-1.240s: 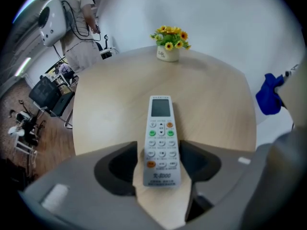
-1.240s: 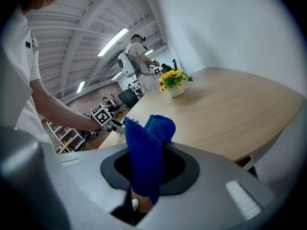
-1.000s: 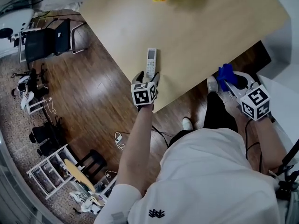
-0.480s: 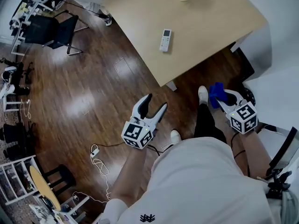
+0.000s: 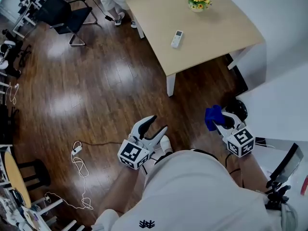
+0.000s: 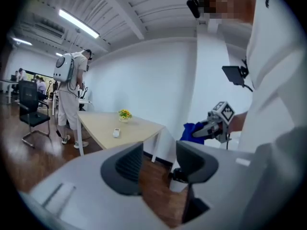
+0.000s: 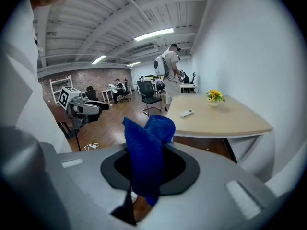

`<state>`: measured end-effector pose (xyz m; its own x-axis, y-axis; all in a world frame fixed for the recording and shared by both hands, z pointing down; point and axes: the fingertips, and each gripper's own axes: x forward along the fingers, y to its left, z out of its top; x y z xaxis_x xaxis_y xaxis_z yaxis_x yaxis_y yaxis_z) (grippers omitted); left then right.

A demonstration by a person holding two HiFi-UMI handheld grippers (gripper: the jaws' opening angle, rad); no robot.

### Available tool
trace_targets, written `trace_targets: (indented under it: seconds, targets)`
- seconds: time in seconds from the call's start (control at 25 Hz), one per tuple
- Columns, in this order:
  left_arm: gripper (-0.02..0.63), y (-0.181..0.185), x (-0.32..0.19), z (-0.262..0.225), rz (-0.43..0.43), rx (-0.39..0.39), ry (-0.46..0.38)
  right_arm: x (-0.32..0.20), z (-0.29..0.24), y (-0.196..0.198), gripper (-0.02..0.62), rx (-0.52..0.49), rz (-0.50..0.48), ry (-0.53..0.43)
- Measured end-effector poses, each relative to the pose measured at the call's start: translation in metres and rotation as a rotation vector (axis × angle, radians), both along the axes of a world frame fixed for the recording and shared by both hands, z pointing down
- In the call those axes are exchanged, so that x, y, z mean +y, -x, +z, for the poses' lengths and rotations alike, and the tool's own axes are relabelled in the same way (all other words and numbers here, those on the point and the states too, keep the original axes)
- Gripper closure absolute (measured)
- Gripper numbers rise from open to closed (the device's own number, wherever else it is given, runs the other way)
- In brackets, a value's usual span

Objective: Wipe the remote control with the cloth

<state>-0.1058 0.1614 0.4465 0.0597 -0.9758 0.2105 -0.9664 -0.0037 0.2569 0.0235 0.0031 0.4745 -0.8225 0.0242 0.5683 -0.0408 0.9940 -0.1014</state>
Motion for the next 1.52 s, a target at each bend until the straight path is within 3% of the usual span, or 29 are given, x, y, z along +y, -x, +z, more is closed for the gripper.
trace_targets:
  seconds: [0.28, 0.4, 0.56, 0.72, 1.52]
  targets:
    - [0.371, -0.038, -0.012, -0.042, -0.055, 0.091, -0.112, 0.009, -0.048, -0.041, 0.518, -0.094, -0.004, -0.058]
    - [0.371, -0.047, -0.015, -0.047, -0.039, 0.065, -0.09, 0.012, -0.049, -0.048, 0.518, -0.116, -0.008, -0.084]
    - [0.371, -0.103, -0.013, -0.048, 0.007, 0.03, -0.046, 0.026, -0.044, -0.101, 0.518, -0.103, 0.013, -0.081]
    - [0.371, -0.137, -0.012, -0.045, 0.002, 0.002, -0.015, 0.024, -0.043, -0.118, 0.518, -0.128, -0.002, -0.055]
    - [0.373, -0.146, -0.022, -0.044, 0.09, -0.041, 0.017, 0.021, -0.047, -0.117, 0.518, -0.149, 0.006, -0.096]
